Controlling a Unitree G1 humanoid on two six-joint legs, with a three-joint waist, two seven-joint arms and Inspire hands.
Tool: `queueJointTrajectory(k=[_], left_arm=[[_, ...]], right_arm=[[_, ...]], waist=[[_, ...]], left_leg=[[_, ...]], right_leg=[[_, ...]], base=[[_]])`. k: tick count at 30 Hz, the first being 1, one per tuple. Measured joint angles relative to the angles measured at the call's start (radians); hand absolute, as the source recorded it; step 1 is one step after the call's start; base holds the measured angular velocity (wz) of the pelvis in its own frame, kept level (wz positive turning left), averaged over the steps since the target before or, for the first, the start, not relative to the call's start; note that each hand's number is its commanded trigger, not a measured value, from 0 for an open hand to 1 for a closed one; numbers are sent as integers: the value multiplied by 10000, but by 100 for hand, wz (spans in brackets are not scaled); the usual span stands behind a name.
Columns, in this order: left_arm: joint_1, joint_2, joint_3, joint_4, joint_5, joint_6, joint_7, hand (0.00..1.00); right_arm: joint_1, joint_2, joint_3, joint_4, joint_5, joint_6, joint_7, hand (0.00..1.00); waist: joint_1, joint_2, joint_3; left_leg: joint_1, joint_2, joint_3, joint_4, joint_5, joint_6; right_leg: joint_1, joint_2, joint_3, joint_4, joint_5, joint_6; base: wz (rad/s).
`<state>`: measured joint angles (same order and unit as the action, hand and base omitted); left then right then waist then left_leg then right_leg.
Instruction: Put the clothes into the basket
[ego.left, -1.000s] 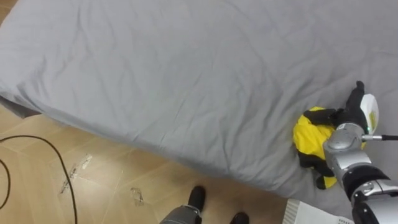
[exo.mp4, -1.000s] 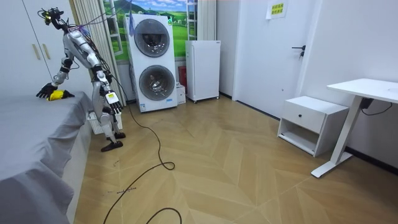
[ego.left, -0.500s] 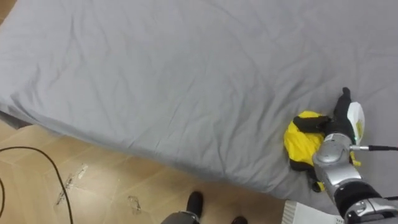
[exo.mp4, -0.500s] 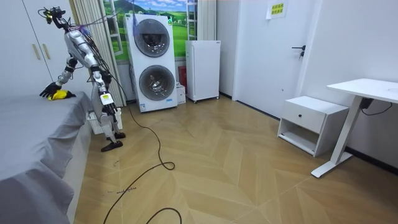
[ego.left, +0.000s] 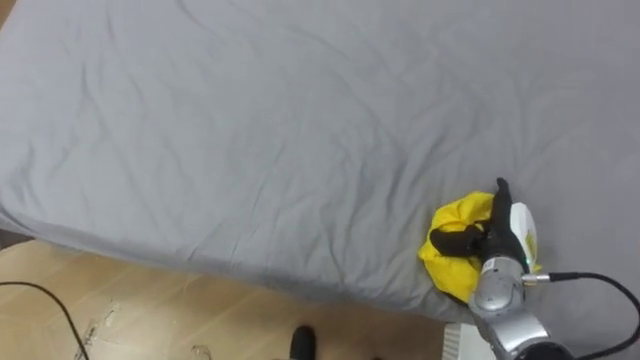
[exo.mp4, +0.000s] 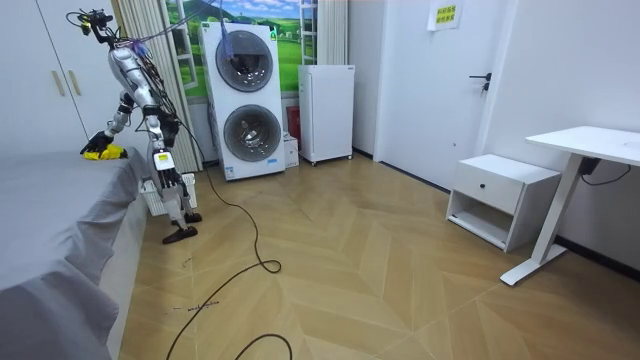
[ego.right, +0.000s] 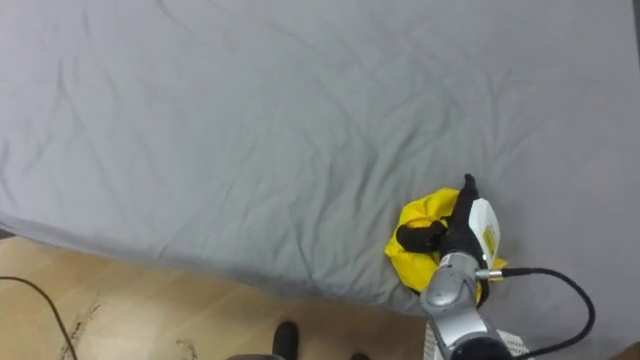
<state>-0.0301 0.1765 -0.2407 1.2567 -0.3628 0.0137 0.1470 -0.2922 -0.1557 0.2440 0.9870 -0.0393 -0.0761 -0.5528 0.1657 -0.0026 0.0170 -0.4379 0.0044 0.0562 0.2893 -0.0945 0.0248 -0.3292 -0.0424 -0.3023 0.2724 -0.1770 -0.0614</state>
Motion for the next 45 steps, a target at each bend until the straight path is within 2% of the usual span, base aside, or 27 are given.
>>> queueJointTrajectory(k=[2,3,4,9,15,20,25,28,30,38,42,45], left_arm=[[9,-18,-8,-23,-203,-3,7,0],[12,-29,-11,-30,-394,-1,27,0],[11,-27,-17,-37,-543,1,55,0],[20,-28,-123,-94,-1018,3,200,0],[60,-34,-222,-94,-1160,0,458,0],[41,-41,-236,-244,-1154,-61,475,0],[42,-41,-381,-283,-1152,-86,473,0],[42,-40,-382,-278,-1153,-86,473,0],[37,-41,-382,-279,-1152,-84,472,0],[35,-41,-371,-256,-1139,-56,332,0],[50,-41,-250,-256,-1064,-53,202,0],[61,-37,-41,-342,-1049,-55,183,0]], right_arm=[[-7,17,38,327,14,-48,-6,0],[0,21,98,460,18,-106,-11,86],[-25,19,137,618,19,-147,-16,100],[-28,-22,189,865,-80,-220,-229,100],[-29,-475,162,871,-95,-249,-660,100],[-161,-462,22,966,-37,-112,-873,100],[-216,-295,26,1027,13,135,-772,100],[-212,-110,17,1047,186,130,-816,100],[-226,-69,15,1029,415,129,-806,100],[-335,-105,-54,985,682,147,-373,100],[-285,-154,-333,860,822,327,18,100],[-286,-198,-535,783,823,487,217,100]], waist=[[-4,80,-51],[-6,127,-82],[-3,143,-92],[-66,157,-89],[-206,121,-74],[-211,88,-47],[-210,2,39],[-238,-42,129],[-243,-63,141],[-235,-66,140],[-243,-69,137],[-425,-114,134]], left_leg=[[30,-5,-19,-20,1,2],[59,-9,-21,-67,9,14],[95,-21,-11,-134,14,17],[139,-42,-16,-338,73,-1],[308,-118,-34,-579,92,-26],[314,-118,0,-694,97,-34],[411,-122,59,-897,109,-54],[408,-123,179,-909,110,-52],[404,-124,197,-907,110,-51],[470,-105,249,-857,112,-48],[822,-106,373,-909,112,-48],[1151,-113,435,-959,112,-48]], right_leg=[[85,15,-40,-74,33,18],[132,14,-62,-133,37,23],[150,11,-69,-158,37,25],[180,-5,-194,-214,37,25],[335,4,-296,-388,36,34],[348,20,-313,-508,40,34],[347,18,-323,-529,39,35],[313,0,-323,-531,40,36],[305,-6,-319,-530,41,38],[341,0,-175,-478,42,39],[582,-10,19,-451,41,41],[873,-21,54,-477,25,64]], base=[[5],[4],[4],[9],[6],[0],[0],[-6],[-2],[-3],[-12],[-7]])
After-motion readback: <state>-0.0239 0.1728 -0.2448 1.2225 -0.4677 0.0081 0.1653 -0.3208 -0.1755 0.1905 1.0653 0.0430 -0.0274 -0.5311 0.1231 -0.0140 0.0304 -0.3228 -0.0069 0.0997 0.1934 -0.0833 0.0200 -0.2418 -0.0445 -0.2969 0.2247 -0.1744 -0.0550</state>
